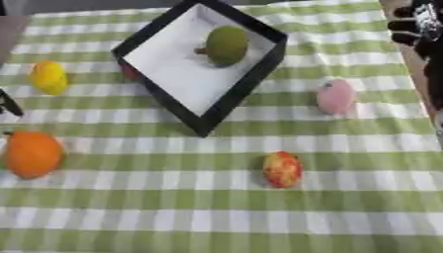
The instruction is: Pick up objects on the table and place them in the box.
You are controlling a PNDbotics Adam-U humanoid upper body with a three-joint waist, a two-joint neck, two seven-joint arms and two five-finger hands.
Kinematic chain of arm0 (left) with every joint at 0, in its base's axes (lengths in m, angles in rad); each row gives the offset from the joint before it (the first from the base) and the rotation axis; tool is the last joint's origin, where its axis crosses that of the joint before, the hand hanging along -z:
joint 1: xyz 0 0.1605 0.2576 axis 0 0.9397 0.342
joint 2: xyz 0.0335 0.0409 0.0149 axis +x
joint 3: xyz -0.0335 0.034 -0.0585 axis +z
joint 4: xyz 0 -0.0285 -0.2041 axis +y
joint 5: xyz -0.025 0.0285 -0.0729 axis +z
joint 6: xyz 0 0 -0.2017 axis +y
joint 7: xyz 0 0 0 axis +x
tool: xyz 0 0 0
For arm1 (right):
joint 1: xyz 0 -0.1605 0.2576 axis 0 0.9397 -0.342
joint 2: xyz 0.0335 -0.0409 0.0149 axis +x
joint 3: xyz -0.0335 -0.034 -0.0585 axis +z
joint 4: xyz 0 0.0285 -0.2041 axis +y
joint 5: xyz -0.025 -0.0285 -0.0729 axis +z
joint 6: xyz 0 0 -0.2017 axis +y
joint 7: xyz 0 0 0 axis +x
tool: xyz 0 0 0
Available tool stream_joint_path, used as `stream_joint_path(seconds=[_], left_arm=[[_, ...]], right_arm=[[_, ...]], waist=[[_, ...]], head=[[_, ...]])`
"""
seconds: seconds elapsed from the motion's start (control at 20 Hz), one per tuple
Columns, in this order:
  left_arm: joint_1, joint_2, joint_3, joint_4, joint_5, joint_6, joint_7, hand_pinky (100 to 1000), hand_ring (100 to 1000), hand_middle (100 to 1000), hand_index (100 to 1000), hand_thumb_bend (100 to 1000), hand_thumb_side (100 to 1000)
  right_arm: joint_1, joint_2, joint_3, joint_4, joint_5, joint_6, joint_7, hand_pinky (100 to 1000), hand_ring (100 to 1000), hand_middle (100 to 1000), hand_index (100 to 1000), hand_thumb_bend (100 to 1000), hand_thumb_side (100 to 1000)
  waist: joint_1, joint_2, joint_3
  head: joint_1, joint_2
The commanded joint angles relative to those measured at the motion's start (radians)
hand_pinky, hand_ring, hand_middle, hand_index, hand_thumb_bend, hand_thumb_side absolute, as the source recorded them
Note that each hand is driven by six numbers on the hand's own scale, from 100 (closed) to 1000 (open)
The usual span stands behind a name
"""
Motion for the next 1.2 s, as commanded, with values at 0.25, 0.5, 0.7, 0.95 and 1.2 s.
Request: stream_joint_path(seconds=[0.25, 0.5, 0.7, 0.95, 1.2], left_arm=[[-0.033, -0.009, 0.014, 0.017, -0.027, 0.018, 0.025, 818, 840, 819, 876, 784, 291], [-0.035, -0.028, 0.002, 0.024, -0.001, 0.038, 0.080, 807, 825, 794, 860, 765, 279], [-0.037, -0.034, -0.007, 0.031, 0.007, 0.042, 0.082, 807, 823, 791, 859, 763, 282], [-0.035, -0.044, -0.018, 0.040, 0.011, 0.040, 0.068, 803, 814, 774, 822, 760, 288], [-0.037, -0.055, -0.025, 0.053, 0.009, 0.036, 0.055, 796, 803, 762, 814, 749, 267]], right_arm=[[-0.005, -0.024, -0.004, -0.006, 0.007, 0.004, 0.003, 807, 744, 686, 896, 100, 626], [-0.004, -0.022, -0.004, -0.004, 0.010, 0.006, 0.003, 806, 744, 686, 896, 100, 629], [-0.004, -0.020, -0.004, -0.003, 0.010, 0.007, 0.003, 806, 744, 686, 896, 100, 629], [-0.002, -0.017, -0.005, -0.002, 0.011, 0.008, 0.002, 806, 744, 686, 896, 100, 634], [-0.001, -0.017, -0.005, -0.002, 0.011, 0.009, 0.002, 805, 744, 686, 896, 100, 635]], waist=[[-0.002, -0.024, 0.000], [-0.002, -0.023, -0.002], [-0.002, -0.023, -0.003], [-0.002, -0.021, -0.006], [-0.003, -0.020, -0.008]], head=[[0.005, 0.005], [0.008, 0.005], [0.009, 0.005], [0.010, 0.005], [0.010, 0.005]])
